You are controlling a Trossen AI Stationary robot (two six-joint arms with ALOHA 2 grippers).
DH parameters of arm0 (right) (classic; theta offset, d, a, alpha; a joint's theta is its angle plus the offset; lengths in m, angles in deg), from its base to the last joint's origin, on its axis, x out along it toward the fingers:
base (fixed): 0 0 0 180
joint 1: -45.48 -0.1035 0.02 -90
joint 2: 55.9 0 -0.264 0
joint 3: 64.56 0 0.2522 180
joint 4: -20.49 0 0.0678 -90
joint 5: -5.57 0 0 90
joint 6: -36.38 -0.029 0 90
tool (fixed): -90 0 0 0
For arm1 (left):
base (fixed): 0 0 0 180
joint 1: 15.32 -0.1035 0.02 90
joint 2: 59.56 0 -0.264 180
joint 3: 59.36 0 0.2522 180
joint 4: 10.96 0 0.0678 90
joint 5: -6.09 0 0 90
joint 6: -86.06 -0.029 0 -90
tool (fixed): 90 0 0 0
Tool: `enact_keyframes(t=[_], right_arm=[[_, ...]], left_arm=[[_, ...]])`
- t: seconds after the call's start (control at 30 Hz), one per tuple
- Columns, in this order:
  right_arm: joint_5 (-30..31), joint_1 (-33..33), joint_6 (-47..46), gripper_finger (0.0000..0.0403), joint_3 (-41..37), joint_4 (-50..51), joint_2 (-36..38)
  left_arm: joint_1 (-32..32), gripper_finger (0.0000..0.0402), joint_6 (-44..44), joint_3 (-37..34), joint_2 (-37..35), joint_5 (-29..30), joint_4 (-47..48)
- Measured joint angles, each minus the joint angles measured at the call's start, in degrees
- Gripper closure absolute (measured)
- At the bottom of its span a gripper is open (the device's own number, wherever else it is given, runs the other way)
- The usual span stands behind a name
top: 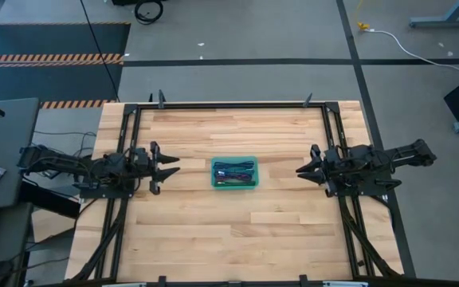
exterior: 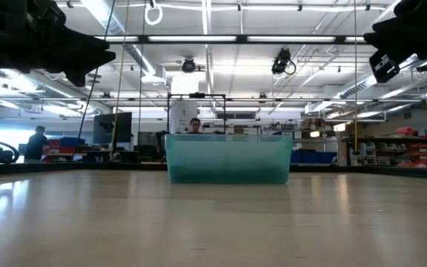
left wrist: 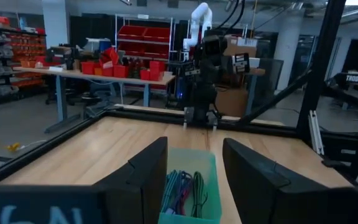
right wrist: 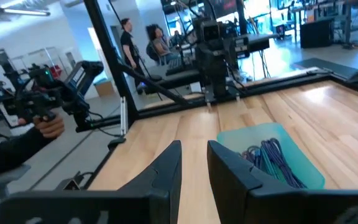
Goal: Pick and place USB-C Cables
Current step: Return to Home Position
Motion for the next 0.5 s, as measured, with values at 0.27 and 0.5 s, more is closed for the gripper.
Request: enact_keyframes(t=[0.27, 0.5], right_arm=[[-0.40, 0.00, 0.13, 0.0320, -1.40, 5.08, 6.45], [-1.24, 0.00, 1.64, 0.0320, -6.94, -4.18, 6.56]], left_arm=[[0.00, 0.0279, 0.31, -0.02, -3.62, 0.15, 4.15], [-0.01, 0.0305, 0.98, -0.04, -5.21, 0.17, 5.61]])
